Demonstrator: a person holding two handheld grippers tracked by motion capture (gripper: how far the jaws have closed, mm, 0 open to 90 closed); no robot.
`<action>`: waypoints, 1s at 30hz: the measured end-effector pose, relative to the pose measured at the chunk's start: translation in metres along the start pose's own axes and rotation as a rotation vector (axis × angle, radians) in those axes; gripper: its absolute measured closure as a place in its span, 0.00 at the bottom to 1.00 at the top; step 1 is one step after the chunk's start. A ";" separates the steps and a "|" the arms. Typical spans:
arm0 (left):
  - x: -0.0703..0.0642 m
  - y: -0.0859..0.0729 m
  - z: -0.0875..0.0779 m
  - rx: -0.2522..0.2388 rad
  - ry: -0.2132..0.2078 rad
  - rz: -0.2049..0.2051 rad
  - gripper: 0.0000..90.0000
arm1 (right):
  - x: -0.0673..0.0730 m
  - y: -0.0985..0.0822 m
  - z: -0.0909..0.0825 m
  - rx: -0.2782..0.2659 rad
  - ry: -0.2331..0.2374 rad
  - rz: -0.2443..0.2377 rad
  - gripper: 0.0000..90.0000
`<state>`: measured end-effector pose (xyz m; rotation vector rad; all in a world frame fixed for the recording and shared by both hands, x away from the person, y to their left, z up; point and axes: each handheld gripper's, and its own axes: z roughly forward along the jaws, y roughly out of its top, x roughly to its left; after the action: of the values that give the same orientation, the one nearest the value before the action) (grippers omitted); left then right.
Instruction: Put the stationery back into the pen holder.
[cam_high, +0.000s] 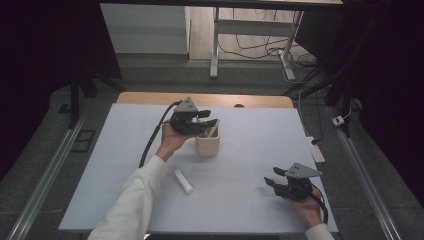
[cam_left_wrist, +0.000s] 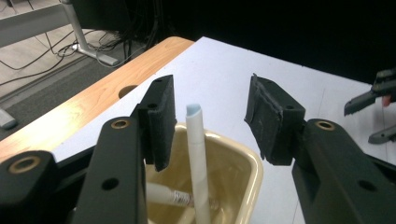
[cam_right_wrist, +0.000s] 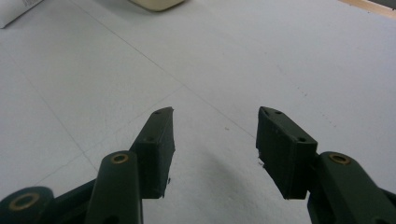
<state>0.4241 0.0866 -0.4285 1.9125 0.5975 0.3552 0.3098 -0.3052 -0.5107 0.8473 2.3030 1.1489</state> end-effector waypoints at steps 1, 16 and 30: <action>-0.001 -0.001 -0.001 0.001 -0.002 0.003 0.58 | 0.000 0.000 0.000 0.000 0.000 -0.001 0.52; -0.015 -0.009 -0.022 0.065 -0.050 0.092 0.55 | -0.001 0.000 -0.001 -0.010 0.007 0.002 0.51; -0.021 -0.024 -0.044 0.130 -0.087 0.142 0.53 | 0.000 -0.001 0.000 -0.001 0.004 0.002 0.51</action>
<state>0.3784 0.1163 -0.4318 2.0905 0.4377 0.3278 0.3095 -0.3056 -0.5112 0.8482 2.3054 1.1530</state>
